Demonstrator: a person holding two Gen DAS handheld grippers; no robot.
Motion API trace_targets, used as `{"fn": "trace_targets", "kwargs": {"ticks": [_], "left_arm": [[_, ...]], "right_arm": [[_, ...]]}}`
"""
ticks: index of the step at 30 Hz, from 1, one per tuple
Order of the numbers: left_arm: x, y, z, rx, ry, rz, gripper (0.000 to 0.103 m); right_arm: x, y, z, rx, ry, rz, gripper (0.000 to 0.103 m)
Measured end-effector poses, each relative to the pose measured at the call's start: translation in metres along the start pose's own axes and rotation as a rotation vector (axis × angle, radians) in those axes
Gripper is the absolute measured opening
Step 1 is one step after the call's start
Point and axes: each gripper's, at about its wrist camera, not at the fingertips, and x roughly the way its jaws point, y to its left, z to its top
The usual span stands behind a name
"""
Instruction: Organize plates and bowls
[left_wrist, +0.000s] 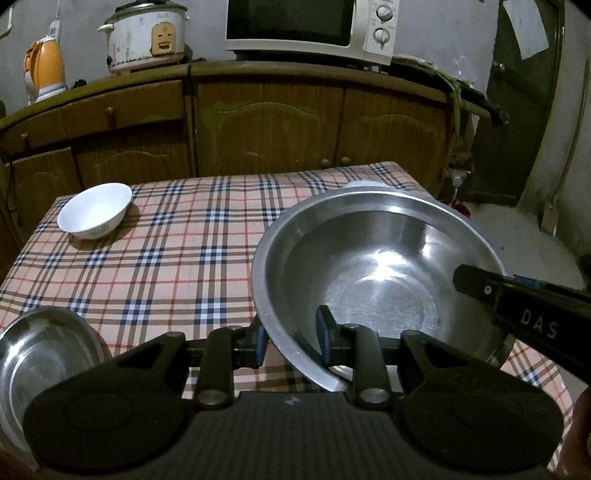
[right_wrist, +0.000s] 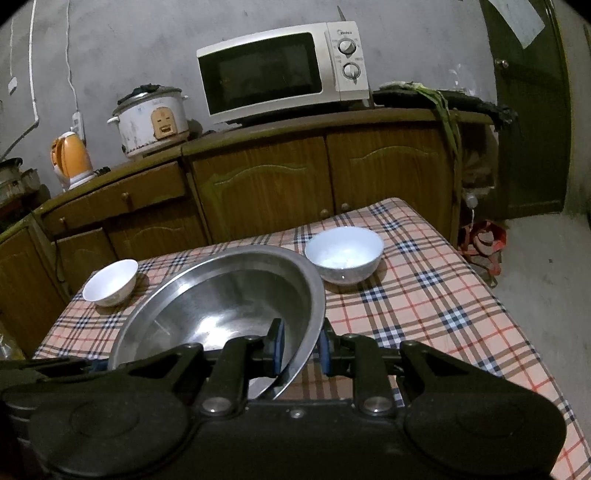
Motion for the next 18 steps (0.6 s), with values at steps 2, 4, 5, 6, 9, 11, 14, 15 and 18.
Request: {"fn": "trace_targets", "kwargs": {"ticks": [2, 4, 5, 6, 9, 11, 14, 15, 18], "left_arm": [[0.001, 0.0, -0.002, 0.001, 0.007, 0.0, 0.028], [0.002, -0.001, -0.004, 0.0, 0.012, 0.0, 0.028], [0.003, -0.001, -0.005, 0.0, 0.016, 0.0, 0.028], [0.004, -0.001, -0.005, 0.0, 0.019, 0.0, 0.028], [0.006, -0.001, -0.006, 0.002, 0.027, 0.0, 0.028], [0.007, -0.002, -0.007, 0.003, 0.032, 0.0, 0.028], [0.01, -0.003, -0.01, 0.002, 0.042, -0.001, 0.028], [0.011, -0.002, -0.011, 0.002, 0.046, -0.003, 0.028], [0.014, -0.002, -0.014, 0.003, 0.056, -0.003, 0.028]], "right_arm": [[0.001, -0.001, -0.003, 0.002, 0.007, -0.002, 0.026], [0.002, -0.002, -0.005, 0.003, 0.014, -0.004, 0.026], [0.003, -0.002, -0.006, 0.003, 0.017, -0.004, 0.026], [0.004, -0.003, -0.006, 0.003, 0.02, -0.004, 0.026], [0.006, -0.005, -0.009, 0.005, 0.031, -0.005, 0.026], [0.007, -0.006, -0.011, 0.007, 0.038, -0.007, 0.026], [0.009, -0.008, -0.014, 0.008, 0.05, -0.009, 0.026], [0.009, -0.008, -0.015, 0.009, 0.053, -0.01, 0.026], [0.012, -0.01, -0.018, 0.012, 0.066, -0.01, 0.026]]}}
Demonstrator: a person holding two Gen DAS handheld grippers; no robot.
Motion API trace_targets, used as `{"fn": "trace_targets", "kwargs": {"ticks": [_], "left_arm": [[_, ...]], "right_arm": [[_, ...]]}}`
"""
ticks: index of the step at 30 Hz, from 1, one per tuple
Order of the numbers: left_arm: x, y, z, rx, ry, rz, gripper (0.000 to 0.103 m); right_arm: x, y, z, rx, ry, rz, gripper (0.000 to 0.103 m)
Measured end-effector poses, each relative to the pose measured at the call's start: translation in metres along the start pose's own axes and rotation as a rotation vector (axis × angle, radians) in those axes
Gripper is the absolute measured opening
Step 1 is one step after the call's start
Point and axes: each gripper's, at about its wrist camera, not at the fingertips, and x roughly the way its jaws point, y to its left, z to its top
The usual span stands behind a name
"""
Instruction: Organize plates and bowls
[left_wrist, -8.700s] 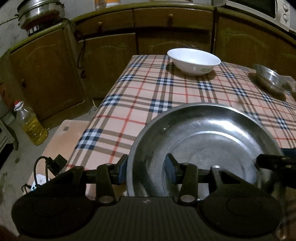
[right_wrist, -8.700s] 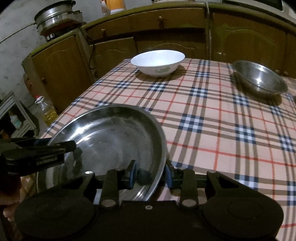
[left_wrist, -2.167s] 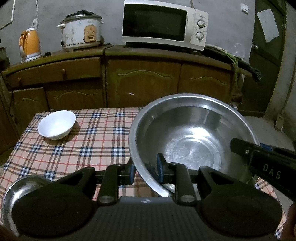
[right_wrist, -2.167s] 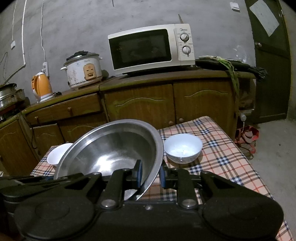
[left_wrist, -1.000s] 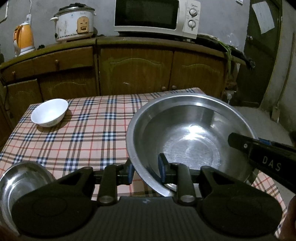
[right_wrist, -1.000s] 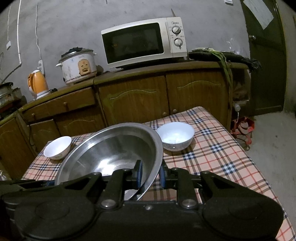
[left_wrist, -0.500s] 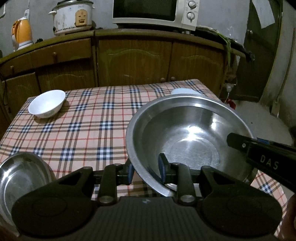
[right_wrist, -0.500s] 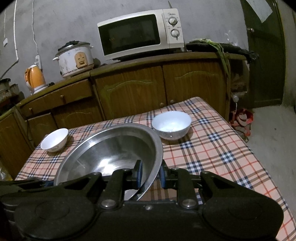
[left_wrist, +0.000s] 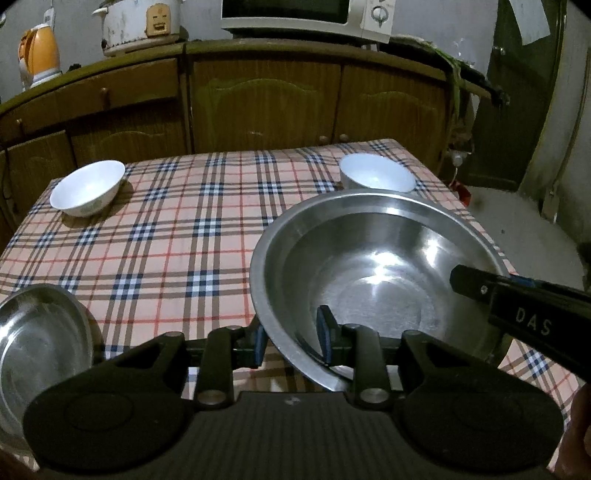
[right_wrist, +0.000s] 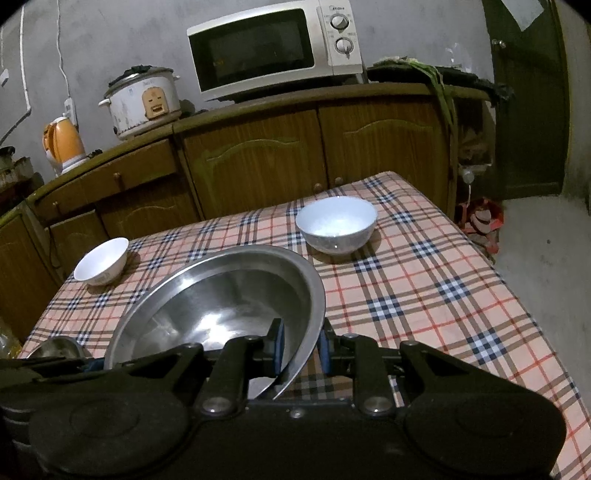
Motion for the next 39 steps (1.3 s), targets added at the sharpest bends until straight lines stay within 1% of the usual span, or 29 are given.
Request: {"fn": "trace_targets", "kwargs": {"ticks": [30, 39], "left_arm": [[0.031, 0.001, -0.025, -0.007, 0.105, 0.007, 0.029], [0.038, 0.001, -0.027, 0.0, 0.131, 0.011, 0.029]], "right_arm": [[0.032, -0.011, -0.032, 0.009, 0.12, -0.012, 0.026], [0.042, -0.015, -0.041, 0.02, 0.154, -0.013, 0.026]]}}
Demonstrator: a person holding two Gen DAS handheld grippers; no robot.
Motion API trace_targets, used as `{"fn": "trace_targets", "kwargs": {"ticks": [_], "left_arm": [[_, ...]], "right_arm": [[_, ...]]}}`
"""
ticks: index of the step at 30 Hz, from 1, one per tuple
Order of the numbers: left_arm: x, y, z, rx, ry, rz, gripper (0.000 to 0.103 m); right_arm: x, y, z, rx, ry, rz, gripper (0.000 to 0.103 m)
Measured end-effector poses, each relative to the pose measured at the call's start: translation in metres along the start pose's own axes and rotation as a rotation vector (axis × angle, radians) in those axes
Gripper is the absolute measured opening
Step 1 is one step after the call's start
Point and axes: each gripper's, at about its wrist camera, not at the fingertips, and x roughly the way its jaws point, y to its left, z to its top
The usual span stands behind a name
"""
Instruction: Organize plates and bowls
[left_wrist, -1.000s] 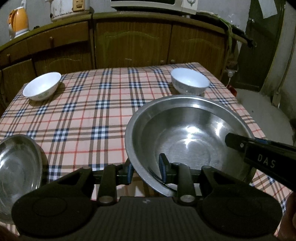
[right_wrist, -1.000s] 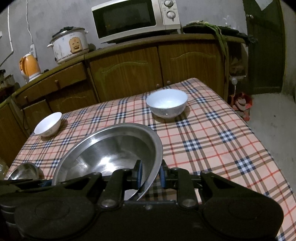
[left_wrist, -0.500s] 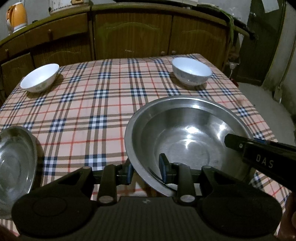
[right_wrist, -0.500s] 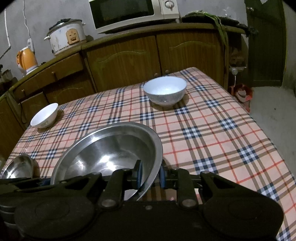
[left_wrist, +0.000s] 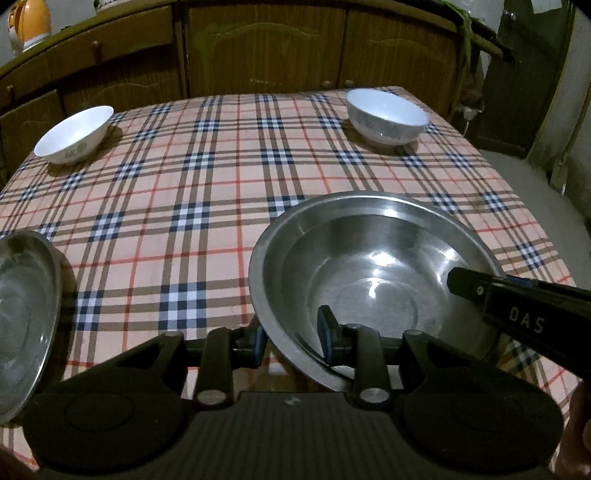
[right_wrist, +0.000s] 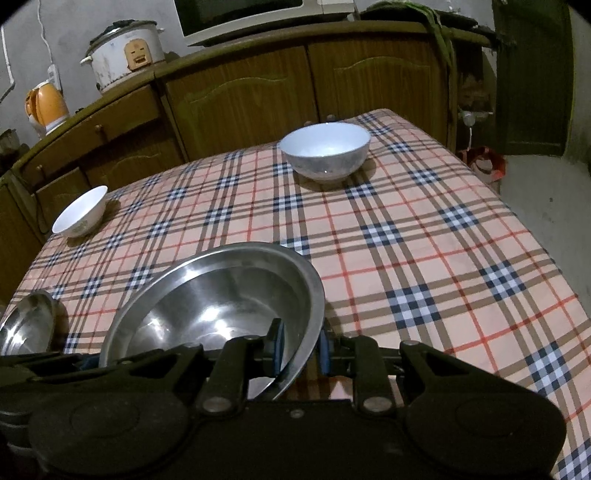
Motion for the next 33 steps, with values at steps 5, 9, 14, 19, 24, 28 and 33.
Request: {"fn": "trace_targets", "kwargs": {"ticks": [5, 9, 14, 19, 24, 28, 33], "left_arm": [[0.0032, 0.0003, -0.0012, 0.002, 0.011, 0.001, 0.029], [0.0056, -0.0003, -0.002, 0.008, 0.015, 0.001, 0.029], [0.0076, -0.0007, -0.0022, 0.008, 0.018, -0.006, 0.03], [0.0086, -0.0003, -0.0024, 0.008, 0.02, -0.014, 0.03], [0.0092, -0.0008, -0.0031, 0.014, 0.023, -0.02, 0.031], [0.0082, -0.0002, -0.0033, 0.007, 0.018, -0.024, 0.031], [0.0065, -0.0002, -0.003, 0.004, 0.009, -0.019, 0.043]], "right_arm": [[0.0046, -0.0019, -0.0033, 0.009, 0.014, 0.002, 0.026], [0.0069, -0.0028, -0.0049, 0.012, 0.018, 0.0, 0.026], [0.0077, -0.0036, -0.0053, 0.014, 0.017, -0.005, 0.026], [0.0082, -0.0052, -0.0052, 0.015, 0.018, -0.009, 0.026], [0.008, -0.0056, -0.005, 0.016, 0.019, -0.012, 0.03], [0.0071, -0.0062, -0.0052, 0.018, 0.017, -0.018, 0.032], [0.0051, -0.009, -0.0046, 0.023, 0.005, -0.032, 0.045]]}}
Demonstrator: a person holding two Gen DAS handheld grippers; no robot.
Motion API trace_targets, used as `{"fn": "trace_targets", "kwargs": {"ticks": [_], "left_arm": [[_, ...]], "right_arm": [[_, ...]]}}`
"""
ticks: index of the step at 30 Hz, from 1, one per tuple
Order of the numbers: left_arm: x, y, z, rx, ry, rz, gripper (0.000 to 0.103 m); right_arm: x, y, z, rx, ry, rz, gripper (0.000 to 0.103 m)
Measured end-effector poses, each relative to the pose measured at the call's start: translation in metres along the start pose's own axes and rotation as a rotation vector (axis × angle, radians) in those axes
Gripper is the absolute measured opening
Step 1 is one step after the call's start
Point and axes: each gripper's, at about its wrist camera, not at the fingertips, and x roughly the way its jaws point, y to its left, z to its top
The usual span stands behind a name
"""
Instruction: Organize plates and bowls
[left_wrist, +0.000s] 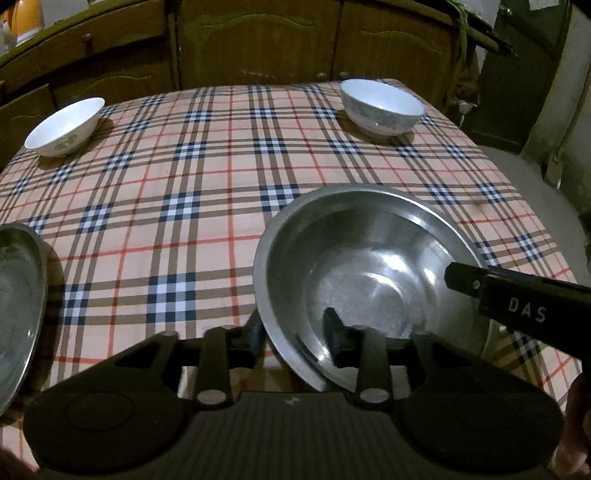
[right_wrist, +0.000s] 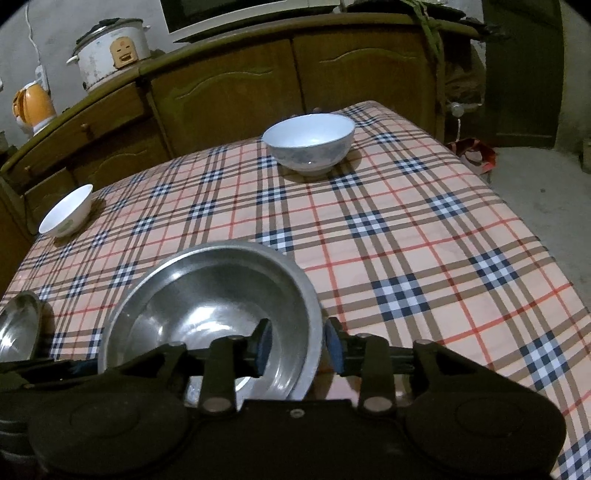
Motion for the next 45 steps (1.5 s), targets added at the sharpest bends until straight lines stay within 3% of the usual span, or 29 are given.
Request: {"fn": "trace_targets", "kwargs": {"ticks": [5, 9, 17, 23, 45], "left_arm": [[-0.003, 0.001, 0.001, -0.001, -0.011, 0.001, 0.046], [-0.01, 0.003, 0.004, -0.009, -0.032, -0.002, 0.063], [-0.021, 0.005, 0.009, -0.012, -0.064, 0.008, 0.077], [-0.029, 0.01, 0.012, -0.02, -0.083, 0.029, 0.089], [-0.051, 0.034, 0.018, -0.056, -0.122, 0.074, 0.095]], "right_arm": [[-0.003, -0.002, 0.002, 0.006, -0.013, -0.013, 0.055], [-0.012, -0.001, 0.006, 0.008, -0.047, -0.032, 0.066], [-0.027, 0.003, 0.014, 0.008, -0.098, -0.018, 0.08], [-0.032, 0.014, 0.016, -0.023, -0.107, -0.016, 0.081], [-0.045, 0.04, 0.019, -0.072, -0.125, 0.024, 0.081]]}}
